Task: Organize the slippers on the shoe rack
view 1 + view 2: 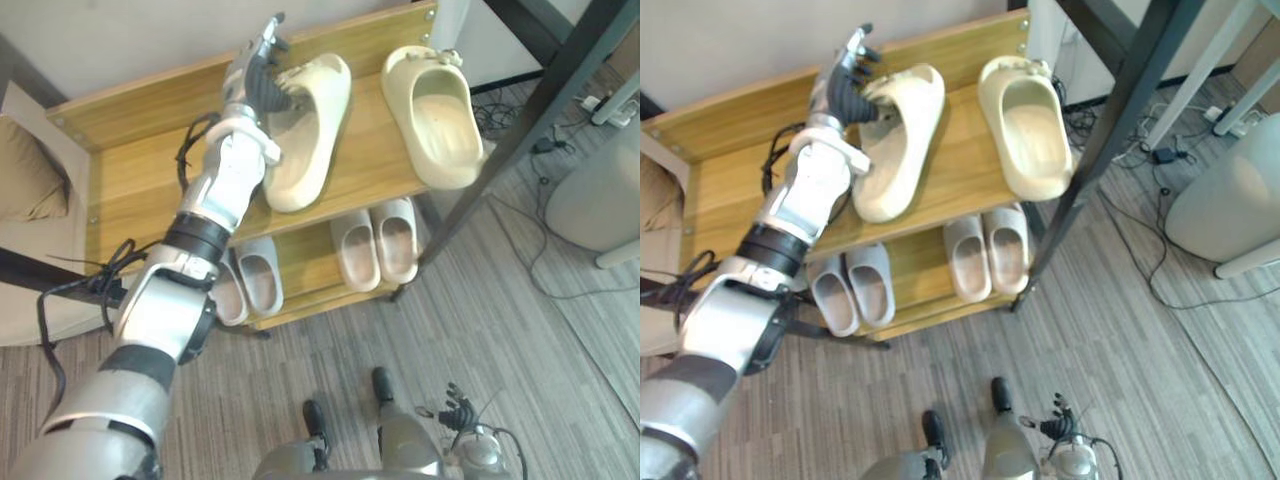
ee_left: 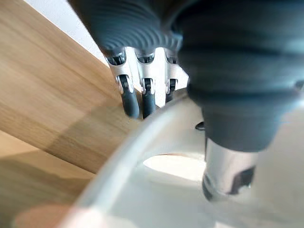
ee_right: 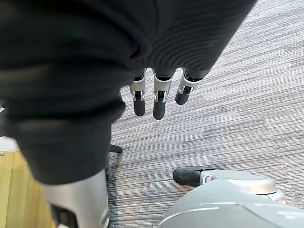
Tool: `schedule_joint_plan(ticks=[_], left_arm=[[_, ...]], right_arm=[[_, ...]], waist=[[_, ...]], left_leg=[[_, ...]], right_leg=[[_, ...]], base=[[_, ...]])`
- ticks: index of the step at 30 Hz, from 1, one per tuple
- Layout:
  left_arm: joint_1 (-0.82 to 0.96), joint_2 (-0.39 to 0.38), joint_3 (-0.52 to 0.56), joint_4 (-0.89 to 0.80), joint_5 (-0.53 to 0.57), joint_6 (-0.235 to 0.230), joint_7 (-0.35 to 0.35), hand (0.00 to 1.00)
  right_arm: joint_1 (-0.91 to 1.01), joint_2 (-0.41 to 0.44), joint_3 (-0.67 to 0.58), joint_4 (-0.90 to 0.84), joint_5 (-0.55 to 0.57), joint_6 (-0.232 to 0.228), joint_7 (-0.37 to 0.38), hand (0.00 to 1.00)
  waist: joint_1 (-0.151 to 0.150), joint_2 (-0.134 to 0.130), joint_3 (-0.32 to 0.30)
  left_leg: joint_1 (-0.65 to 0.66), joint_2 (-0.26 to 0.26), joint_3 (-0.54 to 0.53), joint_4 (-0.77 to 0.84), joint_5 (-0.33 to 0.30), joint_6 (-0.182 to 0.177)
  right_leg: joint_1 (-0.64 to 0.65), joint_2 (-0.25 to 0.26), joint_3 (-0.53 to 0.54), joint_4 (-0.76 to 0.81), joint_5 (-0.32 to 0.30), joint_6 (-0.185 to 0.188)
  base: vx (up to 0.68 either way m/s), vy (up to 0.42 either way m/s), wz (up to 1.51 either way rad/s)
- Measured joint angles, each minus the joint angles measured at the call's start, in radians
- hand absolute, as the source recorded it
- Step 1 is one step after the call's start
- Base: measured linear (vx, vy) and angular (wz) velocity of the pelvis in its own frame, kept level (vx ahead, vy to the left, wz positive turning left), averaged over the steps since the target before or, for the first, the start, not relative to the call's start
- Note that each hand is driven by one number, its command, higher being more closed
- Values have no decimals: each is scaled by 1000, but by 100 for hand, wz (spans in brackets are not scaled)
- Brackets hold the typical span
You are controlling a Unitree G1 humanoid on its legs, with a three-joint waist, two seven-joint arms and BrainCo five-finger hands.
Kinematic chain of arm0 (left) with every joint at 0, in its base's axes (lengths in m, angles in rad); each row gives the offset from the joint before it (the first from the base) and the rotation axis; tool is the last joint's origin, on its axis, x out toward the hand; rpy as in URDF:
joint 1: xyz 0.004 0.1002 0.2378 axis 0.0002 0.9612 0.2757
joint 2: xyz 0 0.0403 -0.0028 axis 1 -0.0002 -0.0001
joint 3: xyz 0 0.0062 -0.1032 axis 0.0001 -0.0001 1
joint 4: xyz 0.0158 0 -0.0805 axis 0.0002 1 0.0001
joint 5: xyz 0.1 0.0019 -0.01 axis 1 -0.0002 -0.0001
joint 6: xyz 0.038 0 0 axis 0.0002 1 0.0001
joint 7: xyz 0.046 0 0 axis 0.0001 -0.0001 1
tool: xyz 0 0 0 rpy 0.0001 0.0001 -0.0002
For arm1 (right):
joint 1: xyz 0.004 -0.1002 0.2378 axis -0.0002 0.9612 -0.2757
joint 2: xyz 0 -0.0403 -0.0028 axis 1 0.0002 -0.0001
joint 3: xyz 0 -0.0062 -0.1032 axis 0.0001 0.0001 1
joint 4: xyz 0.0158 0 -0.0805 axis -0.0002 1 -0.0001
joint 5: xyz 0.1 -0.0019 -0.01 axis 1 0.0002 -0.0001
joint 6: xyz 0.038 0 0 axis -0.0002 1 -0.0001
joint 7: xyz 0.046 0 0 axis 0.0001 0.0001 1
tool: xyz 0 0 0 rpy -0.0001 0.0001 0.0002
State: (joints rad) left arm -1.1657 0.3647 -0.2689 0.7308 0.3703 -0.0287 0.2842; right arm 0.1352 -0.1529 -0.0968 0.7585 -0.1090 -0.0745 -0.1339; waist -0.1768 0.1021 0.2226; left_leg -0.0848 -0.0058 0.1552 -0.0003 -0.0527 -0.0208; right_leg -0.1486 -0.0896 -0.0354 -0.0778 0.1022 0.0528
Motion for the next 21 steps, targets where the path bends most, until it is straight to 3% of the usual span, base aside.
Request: schedule_joint_plan(ticks=[13,21], left_arm=[[30,-92,0,-15,-78,1,22,0],[108,-137,0,-141,-140,-3,40,0]], right_arm=[[7,-1,3,2,-1,-1,1,0],[9,-7,22,5,-2,-4,0,0]], waist=[[0,-2,5],[7,-2,5]], left_leg=[[20,-12,-33,0,11,14],[26,-24,-62,-17,30,22]], right_leg=[[44,-15,-39,-9,4,6],[58,-29,-69,-9,5,10]], base=[[-23,1,9],[-32,9,12]])
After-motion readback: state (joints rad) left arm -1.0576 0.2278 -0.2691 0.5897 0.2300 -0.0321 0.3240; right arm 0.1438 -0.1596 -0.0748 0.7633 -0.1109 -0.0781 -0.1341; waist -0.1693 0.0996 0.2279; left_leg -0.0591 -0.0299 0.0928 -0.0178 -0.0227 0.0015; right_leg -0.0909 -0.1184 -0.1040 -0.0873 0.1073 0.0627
